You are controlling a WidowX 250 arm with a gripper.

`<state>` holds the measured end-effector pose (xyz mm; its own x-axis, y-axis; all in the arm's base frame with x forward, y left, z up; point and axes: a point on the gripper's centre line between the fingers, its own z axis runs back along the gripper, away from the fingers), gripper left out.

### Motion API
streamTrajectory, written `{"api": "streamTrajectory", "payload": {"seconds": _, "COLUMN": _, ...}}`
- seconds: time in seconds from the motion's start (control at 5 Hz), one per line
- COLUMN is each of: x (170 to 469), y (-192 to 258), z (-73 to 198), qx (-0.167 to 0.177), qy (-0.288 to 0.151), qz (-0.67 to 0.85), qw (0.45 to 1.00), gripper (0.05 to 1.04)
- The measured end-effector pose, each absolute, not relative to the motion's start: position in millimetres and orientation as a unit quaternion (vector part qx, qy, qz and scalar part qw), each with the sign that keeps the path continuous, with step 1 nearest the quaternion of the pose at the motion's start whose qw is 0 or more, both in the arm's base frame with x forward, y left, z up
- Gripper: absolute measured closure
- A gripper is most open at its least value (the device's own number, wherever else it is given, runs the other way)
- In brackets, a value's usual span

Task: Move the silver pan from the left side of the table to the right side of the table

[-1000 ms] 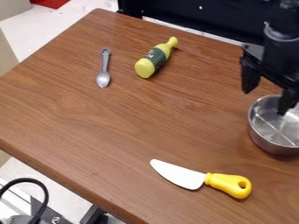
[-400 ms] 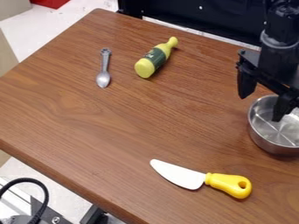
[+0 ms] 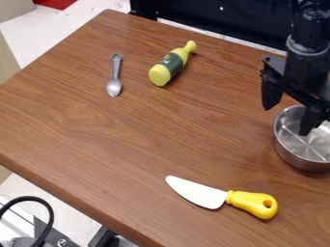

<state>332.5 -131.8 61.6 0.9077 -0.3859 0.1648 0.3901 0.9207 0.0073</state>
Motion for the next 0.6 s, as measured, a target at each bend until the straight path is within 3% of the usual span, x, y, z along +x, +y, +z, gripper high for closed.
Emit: {"api": "streamTrajectory", "payload": {"seconds": 0.6, "x": 329.4, "y": -131.6, "z": 58.7, "qx": -0.010, "qy": -0.078, "qz": -0.190, "qw": 0.979, "gripper": 0.085}}
